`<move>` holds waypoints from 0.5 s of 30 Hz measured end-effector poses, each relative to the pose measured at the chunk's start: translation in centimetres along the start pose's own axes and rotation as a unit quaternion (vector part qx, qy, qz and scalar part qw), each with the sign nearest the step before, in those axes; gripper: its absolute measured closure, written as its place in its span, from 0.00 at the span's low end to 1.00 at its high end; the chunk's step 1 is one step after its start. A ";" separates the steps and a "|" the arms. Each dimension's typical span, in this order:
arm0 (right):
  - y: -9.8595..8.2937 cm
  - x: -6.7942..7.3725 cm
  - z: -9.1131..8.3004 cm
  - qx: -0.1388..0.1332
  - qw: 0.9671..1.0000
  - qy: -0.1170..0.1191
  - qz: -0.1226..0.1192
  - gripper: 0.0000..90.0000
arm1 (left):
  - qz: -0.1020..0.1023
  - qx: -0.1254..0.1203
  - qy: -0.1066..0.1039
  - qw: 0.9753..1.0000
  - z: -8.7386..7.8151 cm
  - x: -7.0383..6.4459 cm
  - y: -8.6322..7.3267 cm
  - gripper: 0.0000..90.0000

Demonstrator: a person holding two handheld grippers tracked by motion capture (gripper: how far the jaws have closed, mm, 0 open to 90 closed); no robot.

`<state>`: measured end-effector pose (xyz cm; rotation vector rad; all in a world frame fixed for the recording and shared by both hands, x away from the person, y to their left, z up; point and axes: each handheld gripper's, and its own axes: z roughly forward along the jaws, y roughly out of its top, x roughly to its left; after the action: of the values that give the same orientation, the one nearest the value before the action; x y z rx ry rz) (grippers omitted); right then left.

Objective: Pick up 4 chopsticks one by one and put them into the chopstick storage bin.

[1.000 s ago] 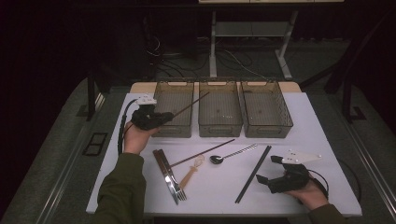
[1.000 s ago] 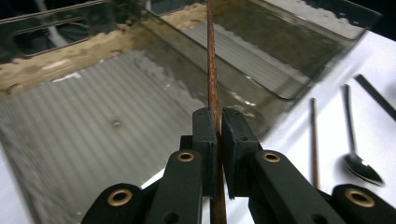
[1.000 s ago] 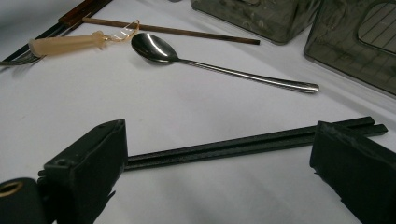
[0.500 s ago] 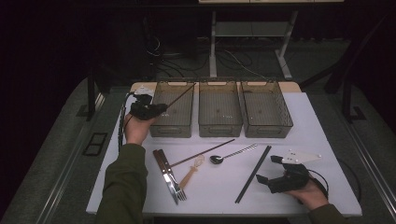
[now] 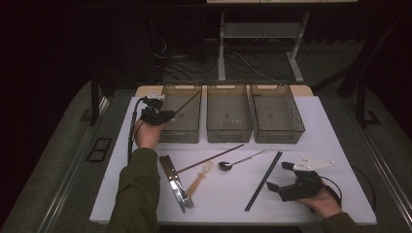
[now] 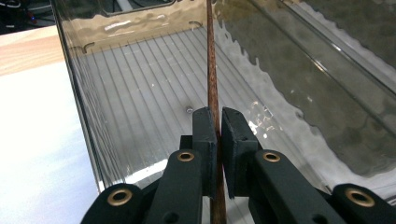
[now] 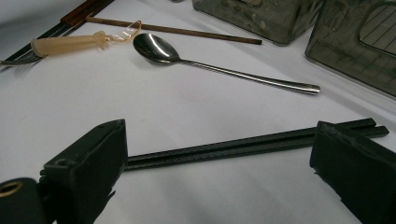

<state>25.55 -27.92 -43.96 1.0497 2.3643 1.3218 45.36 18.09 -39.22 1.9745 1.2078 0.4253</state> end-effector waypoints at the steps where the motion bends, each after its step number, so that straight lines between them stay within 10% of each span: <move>1: 0.0 0.0 0.0 0.000 1.000 0.001 0.000 0.05 | 0.000 0.001 -0.001 1.000 0.1 0.0 0.0 0.93; 15: 0.0 0.1 0.0 0.000 1.000 0.001 -0.001 0.05 | 0.001 -0.008 0.000 1.000 -0.7 0.3 -0.1 0.83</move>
<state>25.53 -27.86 -43.97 1.0454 2.3669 1.3216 44.99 18.70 -38.85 1.9621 1.1986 0.4340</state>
